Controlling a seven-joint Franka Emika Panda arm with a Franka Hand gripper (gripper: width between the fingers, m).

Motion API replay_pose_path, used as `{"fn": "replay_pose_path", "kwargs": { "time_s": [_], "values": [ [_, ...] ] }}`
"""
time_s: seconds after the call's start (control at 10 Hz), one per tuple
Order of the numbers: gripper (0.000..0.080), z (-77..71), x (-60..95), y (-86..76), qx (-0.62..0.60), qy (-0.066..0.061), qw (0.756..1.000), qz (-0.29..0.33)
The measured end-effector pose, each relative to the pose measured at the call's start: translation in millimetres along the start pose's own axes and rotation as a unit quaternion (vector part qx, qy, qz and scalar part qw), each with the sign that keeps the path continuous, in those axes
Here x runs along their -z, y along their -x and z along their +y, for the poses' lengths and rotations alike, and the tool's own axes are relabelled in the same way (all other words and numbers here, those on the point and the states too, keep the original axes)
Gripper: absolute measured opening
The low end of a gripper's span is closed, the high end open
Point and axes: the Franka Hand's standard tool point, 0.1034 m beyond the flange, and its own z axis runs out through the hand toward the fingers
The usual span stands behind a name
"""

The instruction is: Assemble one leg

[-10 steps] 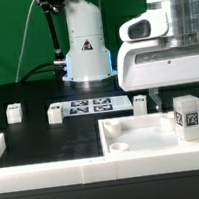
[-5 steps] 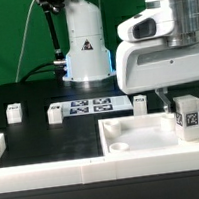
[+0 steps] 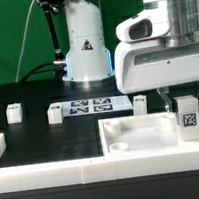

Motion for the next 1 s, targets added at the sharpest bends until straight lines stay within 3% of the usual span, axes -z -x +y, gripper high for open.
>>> {"fn": "replay_pose_path", "kwargs": {
  "time_s": [0.3, 0.5, 0.8, 1.0],
  "values": [
    [0.0292, 0.7, -0.8, -0.5, -0.184, -0.007, 0.983, 0.002],
    [0.0292, 0.9, -1.1, -0.5, -0.291, -0.010, 0.957, 0.002],
    [0.0292, 0.2, -1.6, 0.2, -0.442, -0.012, 0.897, -0.001],
    [0.0292, -0.2, -1.8, 0.2, -0.544, -0.014, 0.839, -0.002]
  ]
}}
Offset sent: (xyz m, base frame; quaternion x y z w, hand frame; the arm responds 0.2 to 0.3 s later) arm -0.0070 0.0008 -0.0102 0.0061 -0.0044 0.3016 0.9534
